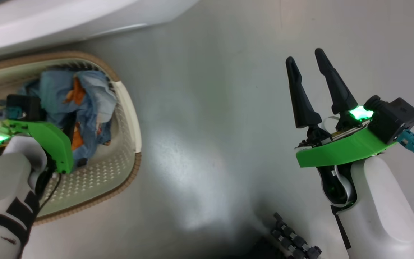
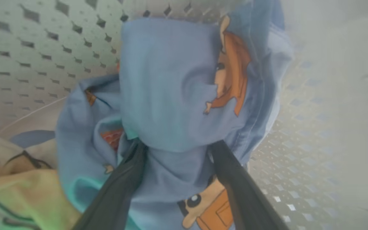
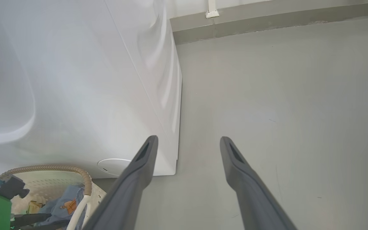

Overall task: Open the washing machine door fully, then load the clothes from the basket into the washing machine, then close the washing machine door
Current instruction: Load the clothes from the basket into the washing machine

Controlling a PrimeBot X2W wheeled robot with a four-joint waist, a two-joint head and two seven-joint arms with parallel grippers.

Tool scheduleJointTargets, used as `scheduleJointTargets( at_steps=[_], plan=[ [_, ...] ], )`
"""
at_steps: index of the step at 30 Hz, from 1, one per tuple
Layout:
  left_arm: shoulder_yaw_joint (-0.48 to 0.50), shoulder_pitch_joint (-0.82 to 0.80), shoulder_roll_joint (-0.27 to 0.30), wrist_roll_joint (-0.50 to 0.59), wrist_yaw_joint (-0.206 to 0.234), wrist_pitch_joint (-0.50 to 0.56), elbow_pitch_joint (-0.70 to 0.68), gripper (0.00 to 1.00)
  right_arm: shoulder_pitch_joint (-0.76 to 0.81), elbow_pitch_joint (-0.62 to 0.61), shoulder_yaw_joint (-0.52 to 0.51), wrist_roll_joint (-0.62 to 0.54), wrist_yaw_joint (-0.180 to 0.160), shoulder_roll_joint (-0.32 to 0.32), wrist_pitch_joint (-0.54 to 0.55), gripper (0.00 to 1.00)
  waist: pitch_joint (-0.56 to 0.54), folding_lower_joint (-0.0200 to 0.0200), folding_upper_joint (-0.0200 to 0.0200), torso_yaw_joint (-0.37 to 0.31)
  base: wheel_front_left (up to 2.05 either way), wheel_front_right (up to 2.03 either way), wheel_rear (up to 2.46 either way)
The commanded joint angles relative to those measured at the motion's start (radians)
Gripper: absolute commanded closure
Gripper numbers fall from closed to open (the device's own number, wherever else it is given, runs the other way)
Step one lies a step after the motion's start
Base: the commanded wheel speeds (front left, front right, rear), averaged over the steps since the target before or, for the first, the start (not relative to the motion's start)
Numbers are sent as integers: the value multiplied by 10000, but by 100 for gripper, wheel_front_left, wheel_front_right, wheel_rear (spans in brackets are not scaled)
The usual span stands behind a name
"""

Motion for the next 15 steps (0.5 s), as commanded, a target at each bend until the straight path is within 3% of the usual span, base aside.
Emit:
scheduleJointTargets(
  at_steps=[1,11,12,13,14,15],
  plan=[
    [3,-90,358,-122,-25,129,97,0,150,-273,223,119,16,65,-48,0,281,0,0,-245,0,0,0],
    [-911,-653,290,-288,-25,807,712,0,70,-351,441,336,16,66,-48,0,472,0,0,-613,0,0,0],
    [-954,-663,299,-360,-25,816,732,7,70,-348,455,353,16,66,-48,0,458,0,0,-632,0,0,0],
    [-1000,-664,310,-426,-25,815,747,65,72,-342,468,366,16,66,-48,0,437,0,0,-645,0,0,0],
    [-1055,-662,321,-481,-25,808,762,100,74,-333,478,375,16,66,-48,0,412,0,0,-651,0,0,0],
    [-1111,-655,333,-536,-25,800,767,100,77,-323,483,379,16,66,-48,0,386,0,0,-649,0,0,0]
  ],
)
